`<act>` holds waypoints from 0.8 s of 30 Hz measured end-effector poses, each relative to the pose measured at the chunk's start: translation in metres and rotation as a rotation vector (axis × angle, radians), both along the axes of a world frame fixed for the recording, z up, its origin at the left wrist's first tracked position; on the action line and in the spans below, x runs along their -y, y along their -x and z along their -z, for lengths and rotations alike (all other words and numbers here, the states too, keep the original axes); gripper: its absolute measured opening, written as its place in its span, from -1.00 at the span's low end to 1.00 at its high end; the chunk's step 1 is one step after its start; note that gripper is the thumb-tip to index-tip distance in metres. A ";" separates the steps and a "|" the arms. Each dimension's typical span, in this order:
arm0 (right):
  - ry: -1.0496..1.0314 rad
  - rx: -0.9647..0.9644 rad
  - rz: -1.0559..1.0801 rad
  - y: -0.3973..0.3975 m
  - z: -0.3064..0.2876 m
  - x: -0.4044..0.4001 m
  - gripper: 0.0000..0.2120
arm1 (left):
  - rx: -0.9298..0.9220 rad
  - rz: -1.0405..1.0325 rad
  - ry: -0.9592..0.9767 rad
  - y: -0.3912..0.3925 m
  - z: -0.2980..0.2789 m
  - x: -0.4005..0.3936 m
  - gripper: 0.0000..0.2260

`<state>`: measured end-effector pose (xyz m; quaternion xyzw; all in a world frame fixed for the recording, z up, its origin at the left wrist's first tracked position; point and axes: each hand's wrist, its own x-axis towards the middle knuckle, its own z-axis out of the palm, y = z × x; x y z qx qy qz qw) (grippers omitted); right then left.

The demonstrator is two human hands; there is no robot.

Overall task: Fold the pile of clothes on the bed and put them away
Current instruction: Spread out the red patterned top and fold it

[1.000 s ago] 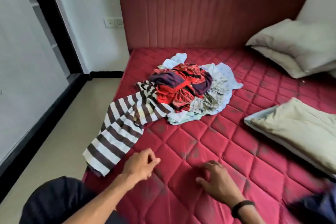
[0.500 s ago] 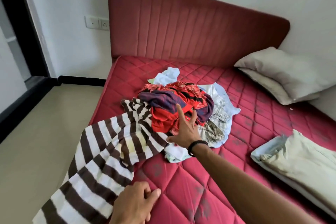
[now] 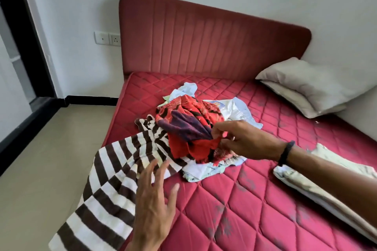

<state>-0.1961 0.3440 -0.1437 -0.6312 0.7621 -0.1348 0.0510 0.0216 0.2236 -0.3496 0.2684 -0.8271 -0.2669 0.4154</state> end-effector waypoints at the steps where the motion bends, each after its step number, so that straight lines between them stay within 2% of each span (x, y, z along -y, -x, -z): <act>1: -0.040 0.016 -0.032 -0.014 -0.019 -0.018 -0.72 | 0.006 0.000 0.040 -0.001 -0.005 -0.001 -0.24; 3: -0.097 0.094 -0.063 -0.043 -0.054 -0.056 -0.74 | 0.057 0.006 0.129 -0.007 -0.015 -0.013 -0.04; 5: -0.124 0.190 -0.064 -0.064 -0.084 -0.088 -0.74 | 0.094 0.021 0.255 -0.013 -0.025 -0.030 0.02; 7: -0.097 0.262 -0.075 -0.073 -0.109 -0.116 -0.80 | 0.075 0.039 0.304 -0.019 -0.036 -0.045 -0.12; 9: 0.026 0.323 -0.048 -0.072 -0.129 -0.138 -0.90 | -0.007 0.079 0.215 -0.023 -0.046 -0.053 -0.36; 10: 0.121 0.339 -0.012 -0.070 -0.136 -0.151 -0.95 | -0.069 0.116 0.156 -0.027 -0.054 -0.059 -0.55; 11: 0.219 0.348 0.033 -0.065 -0.143 -0.161 -0.95 | -0.133 0.144 0.099 -0.031 -0.063 -0.061 -0.71; 12: 0.323 0.349 0.078 -0.061 -0.151 -0.172 -0.94 | -0.184 0.159 0.046 -0.036 -0.076 -0.063 -0.78; 16: 0.681 0.343 0.322 -0.031 -0.174 -0.203 -0.91 | -0.356 0.039 -0.035 -0.049 -0.146 -0.040 -0.86; 19: 0.695 0.170 0.562 0.006 -0.166 -0.224 -0.91 | -0.432 -0.073 -0.165 -0.046 -0.202 -0.017 -0.84; 21: 0.723 0.204 0.689 0.029 -0.147 -0.239 -0.91 | -0.365 -0.123 -0.127 -0.043 -0.226 0.000 -0.81; 24: 0.884 0.275 0.898 0.050 -0.125 -0.264 -0.89 | -0.200 -0.150 0.043 -0.051 -0.257 0.032 -0.81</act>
